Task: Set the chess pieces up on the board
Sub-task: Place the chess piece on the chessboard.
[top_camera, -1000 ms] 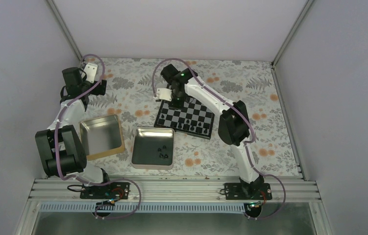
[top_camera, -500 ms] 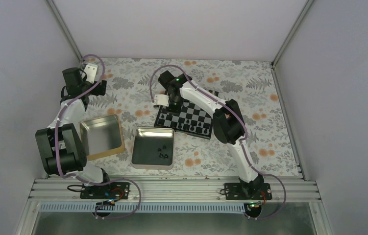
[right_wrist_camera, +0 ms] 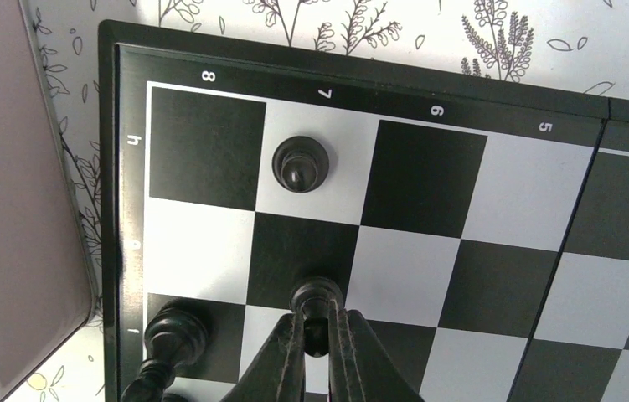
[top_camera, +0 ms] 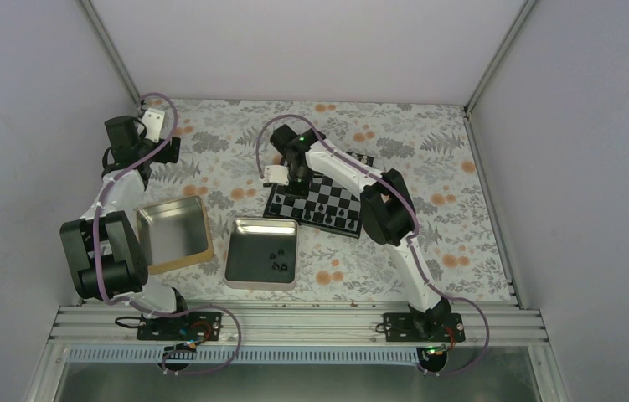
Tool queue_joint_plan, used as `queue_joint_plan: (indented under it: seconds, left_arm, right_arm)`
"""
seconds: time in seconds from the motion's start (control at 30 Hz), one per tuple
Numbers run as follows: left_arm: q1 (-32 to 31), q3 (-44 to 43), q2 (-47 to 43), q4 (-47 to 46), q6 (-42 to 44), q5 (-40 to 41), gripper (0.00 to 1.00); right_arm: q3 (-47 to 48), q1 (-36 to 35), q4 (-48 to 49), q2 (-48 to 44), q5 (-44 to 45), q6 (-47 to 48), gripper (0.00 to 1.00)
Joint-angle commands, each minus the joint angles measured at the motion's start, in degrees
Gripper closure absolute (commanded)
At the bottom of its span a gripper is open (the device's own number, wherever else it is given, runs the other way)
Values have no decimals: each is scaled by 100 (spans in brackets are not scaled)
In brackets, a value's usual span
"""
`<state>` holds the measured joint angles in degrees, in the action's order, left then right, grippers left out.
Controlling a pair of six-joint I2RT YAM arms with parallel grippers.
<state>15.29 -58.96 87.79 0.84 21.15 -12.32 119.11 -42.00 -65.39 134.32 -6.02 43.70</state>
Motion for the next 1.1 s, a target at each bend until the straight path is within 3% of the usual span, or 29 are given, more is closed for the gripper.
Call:
queue_joint_plan:
  seconds: [0.0,0.53,0.8,1.07]
  left_arm:
    - [53,51,57,-225,-49,-116,0]
    - [96,68,74,-245,-49,-166,0]
    - [115,70,46,-234,-58,-175,0]
    - [123,13,-53,-150,-92,-193,0]
  right_arm:
    - [32,-78,18,86,-194,89,93]
    - [54,-142,6,211,-95,88,91]
    - [98,-139,127,-79,46,28,71]
    - [272,-356,-159,-735,224,-99,68]
